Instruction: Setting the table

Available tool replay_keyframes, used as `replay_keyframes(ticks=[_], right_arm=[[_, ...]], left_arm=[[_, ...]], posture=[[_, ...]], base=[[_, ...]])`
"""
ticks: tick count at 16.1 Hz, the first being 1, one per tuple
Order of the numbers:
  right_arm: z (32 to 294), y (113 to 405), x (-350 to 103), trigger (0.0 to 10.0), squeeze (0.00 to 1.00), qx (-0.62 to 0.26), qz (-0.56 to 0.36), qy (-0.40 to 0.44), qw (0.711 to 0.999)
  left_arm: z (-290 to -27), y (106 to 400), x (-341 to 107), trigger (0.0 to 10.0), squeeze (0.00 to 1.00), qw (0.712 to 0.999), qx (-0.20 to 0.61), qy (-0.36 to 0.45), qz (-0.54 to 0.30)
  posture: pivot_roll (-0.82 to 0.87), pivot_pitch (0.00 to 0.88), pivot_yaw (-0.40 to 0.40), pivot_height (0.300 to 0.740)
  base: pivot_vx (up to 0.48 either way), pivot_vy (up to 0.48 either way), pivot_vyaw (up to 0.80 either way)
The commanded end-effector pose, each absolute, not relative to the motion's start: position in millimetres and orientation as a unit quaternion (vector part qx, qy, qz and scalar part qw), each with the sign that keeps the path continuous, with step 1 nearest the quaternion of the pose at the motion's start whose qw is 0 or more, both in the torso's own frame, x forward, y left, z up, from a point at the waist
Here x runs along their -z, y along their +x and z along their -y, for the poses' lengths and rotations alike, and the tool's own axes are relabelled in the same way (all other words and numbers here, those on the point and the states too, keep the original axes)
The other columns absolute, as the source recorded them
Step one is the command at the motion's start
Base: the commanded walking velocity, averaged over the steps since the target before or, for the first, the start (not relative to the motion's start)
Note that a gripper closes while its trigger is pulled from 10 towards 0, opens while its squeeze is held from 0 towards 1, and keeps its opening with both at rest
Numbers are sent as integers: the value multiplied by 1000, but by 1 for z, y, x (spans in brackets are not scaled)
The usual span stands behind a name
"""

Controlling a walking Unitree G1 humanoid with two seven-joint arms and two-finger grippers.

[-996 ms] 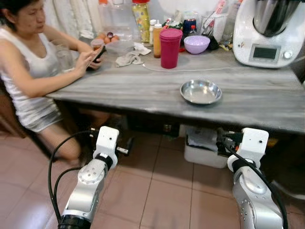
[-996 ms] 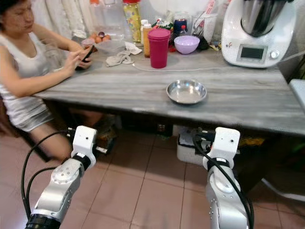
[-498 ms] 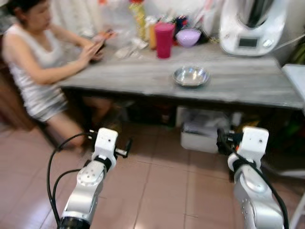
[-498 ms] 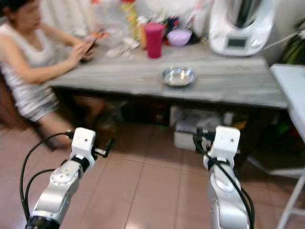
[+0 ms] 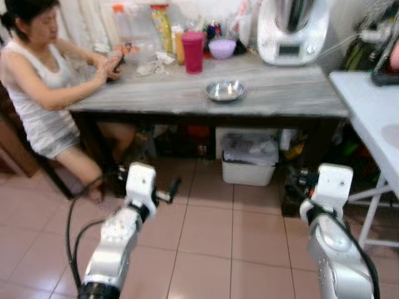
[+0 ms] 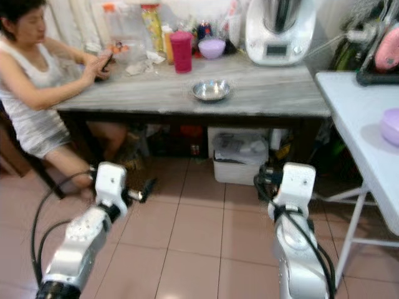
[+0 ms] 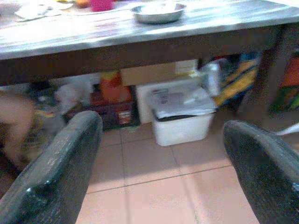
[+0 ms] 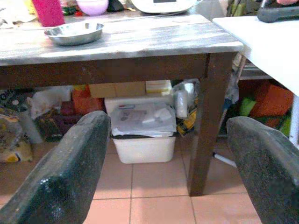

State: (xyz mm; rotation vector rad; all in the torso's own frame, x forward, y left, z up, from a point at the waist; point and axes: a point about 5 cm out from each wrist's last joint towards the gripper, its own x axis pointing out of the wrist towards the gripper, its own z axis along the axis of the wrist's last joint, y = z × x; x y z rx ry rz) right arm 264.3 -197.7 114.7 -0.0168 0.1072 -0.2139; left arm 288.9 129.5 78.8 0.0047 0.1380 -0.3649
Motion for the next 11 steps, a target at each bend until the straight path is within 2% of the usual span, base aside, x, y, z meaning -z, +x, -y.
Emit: replay_keyframes(ticks=[1,6,11], right_arm=[[196,266,-117,10000,0,103,-52,-6,993],[198,265,-117,10000,0,108,-51,-8,993],[199,265,-116,10000,0,111,-55,-6,992]], left_arm=[[-133,290,-82,10000,0,981,184,2,-63],[-131,290,-82,10000,0,979,193,-3,-66],[-132,291,-82,10000,0,978,196,0,-69]], posture=[[-290,0,61,740],[-294,0,68,740],[-295,0,70,740]], base=[[0,0,0],[0,-335,0],[0,-457,-678]])
